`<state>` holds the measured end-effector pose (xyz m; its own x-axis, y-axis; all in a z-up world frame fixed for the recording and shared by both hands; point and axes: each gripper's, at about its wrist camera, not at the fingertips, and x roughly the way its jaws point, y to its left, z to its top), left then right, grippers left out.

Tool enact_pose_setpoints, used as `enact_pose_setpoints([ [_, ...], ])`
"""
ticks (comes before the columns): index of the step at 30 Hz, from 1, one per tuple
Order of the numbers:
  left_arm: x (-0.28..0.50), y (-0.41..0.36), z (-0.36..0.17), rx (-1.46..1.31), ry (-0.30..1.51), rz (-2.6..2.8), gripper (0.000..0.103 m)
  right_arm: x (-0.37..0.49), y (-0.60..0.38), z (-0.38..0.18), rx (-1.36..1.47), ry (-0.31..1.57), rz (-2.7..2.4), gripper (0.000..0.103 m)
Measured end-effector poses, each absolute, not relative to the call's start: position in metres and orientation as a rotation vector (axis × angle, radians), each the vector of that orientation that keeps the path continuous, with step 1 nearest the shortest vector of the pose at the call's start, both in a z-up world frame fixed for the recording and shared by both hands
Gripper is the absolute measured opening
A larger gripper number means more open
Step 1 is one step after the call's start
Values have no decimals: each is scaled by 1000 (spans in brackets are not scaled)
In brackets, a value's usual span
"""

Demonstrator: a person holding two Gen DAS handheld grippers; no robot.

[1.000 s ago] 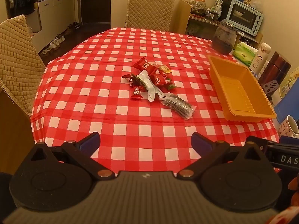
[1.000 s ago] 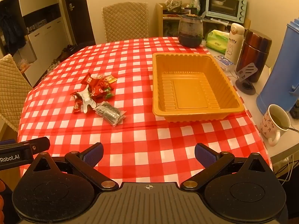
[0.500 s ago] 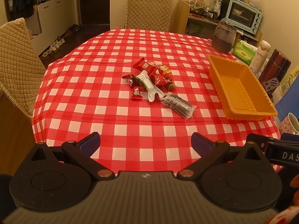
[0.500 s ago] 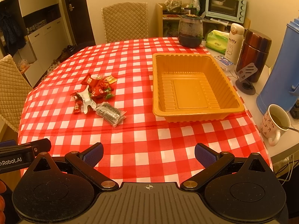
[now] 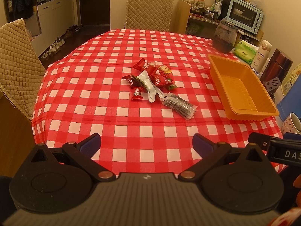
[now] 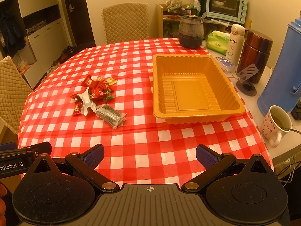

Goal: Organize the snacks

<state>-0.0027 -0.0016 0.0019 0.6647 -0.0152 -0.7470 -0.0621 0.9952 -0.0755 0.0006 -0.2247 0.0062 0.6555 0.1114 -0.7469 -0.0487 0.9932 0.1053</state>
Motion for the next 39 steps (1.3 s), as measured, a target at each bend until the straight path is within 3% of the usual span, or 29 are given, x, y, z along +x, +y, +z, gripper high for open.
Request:
enact_pose_setpoints([
  [39,-3,-2,2,-96,844,27,103,1,-227,9,82,845,84,103],
])
